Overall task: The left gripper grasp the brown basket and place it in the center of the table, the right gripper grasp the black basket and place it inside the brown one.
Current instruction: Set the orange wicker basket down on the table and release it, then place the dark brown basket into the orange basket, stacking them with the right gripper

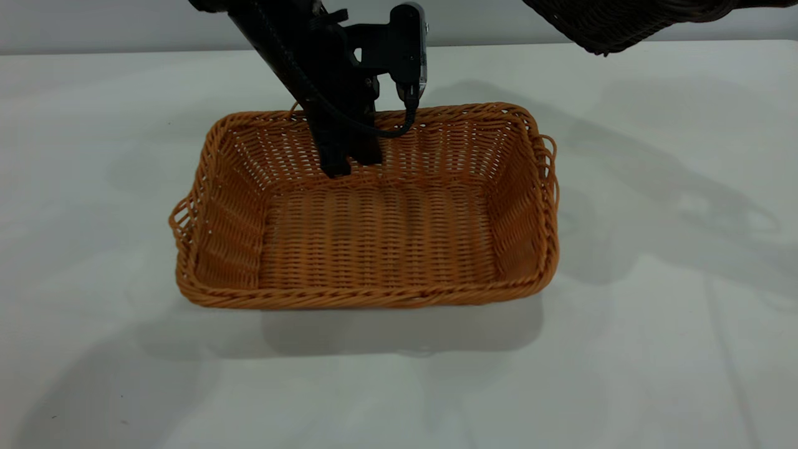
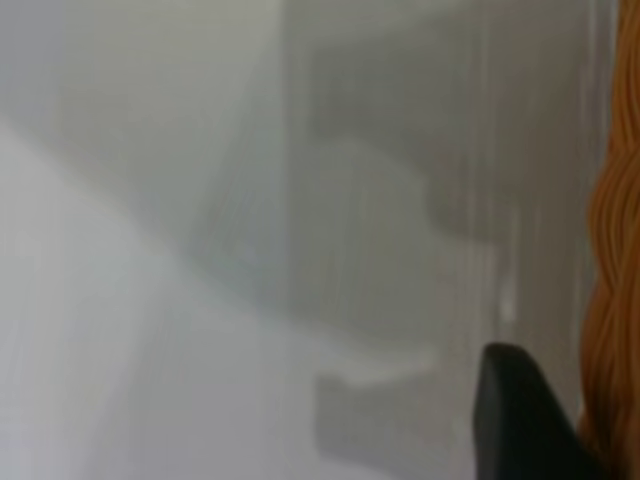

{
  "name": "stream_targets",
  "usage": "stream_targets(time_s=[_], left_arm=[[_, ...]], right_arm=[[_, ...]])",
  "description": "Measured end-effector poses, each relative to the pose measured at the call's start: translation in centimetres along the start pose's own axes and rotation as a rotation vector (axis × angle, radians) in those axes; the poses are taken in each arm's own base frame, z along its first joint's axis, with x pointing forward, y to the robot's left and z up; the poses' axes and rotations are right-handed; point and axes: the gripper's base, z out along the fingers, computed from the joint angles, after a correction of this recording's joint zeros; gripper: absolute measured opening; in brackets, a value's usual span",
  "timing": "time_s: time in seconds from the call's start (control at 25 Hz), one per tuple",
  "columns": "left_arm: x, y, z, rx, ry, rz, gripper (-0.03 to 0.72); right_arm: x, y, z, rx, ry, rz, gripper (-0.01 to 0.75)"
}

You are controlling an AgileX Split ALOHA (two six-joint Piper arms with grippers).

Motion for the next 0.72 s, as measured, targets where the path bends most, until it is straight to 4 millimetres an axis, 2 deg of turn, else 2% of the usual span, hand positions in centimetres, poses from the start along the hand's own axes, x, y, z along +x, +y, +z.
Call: stream_targets(time_s=[0.2, 0.36, 0.48, 0.52, 0.6, 0.72], left_arm=[[-0.1, 0.0, 0.4, -0.014, -0.023, -0.066, 0.405], [-0.8, 0.2, -1.2, 0.009, -0.037, -0.062, 0.454], [-2.0, 0.8, -4.5, 0.045, -0.065, -0.052, 0.455], [-2.6, 1.0, -6.1, 0.053, -0.078, -0.049, 0.454], [-3.7, 1.1, -9.7, 0.099, -0.102, -0.045, 0.445], [-5.4, 1.0, -16.4, 0.126, -0.145, -0.018, 0.421]], right_arm=[[-0.7, -0.1, -0.8, -0.056, -0.018, 0.051, 0.090], [-2.2, -0.4, -2.8, -0.113, -0.056, 0.089, 0.090], [-3.3, -0.5, -4.4, -0.154, -0.071, 0.092, 0.091], [-3.6, -0.4, -4.8, -0.167, -0.073, 0.088, 0.091], [-4.0, -0.1, -5.3, -0.180, -0.078, 0.079, 0.091], [-4.0, 0.0, -5.4, -0.185, -0.076, 0.074, 0.091]])
